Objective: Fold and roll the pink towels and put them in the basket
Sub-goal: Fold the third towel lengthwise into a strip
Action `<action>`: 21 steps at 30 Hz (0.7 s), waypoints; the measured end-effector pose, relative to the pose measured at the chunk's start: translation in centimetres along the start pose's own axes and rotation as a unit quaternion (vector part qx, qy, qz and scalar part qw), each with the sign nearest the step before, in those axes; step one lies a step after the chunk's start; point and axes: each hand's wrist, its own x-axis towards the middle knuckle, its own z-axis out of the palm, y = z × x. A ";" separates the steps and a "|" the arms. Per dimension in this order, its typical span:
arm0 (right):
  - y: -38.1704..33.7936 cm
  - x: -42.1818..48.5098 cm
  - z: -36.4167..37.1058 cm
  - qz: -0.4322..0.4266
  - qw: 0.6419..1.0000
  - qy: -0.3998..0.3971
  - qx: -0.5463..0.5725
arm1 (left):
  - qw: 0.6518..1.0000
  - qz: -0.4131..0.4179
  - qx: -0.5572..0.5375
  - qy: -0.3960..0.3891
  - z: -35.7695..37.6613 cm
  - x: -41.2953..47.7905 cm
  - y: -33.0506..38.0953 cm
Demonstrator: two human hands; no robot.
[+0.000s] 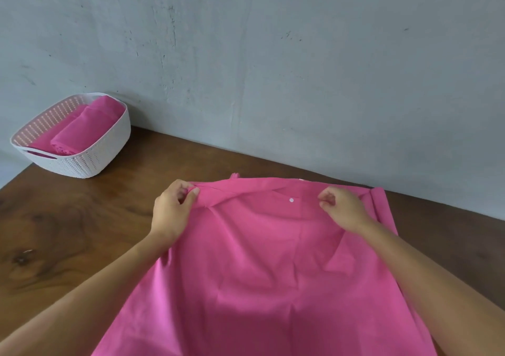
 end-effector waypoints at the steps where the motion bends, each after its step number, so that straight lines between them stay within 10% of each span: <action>1: 1.2 0.1 -0.3 0.003 0.999 -0.001 -0.041 | 1.000 0.006 0.004 0.003 0.1 -0.1 -0.1; 12: 3.6 2.3 -3.3 0.033 0.981 -0.130 -0.138 | 1.000 0.017 0.009 0.020 0.3 -0.4 -0.1; 21: 2.0 -1.4 -4.5 -0.038 0.984 -0.043 -0.167 | 1.000 0.023 0.009 0.012 0.3 -0.4 -0.1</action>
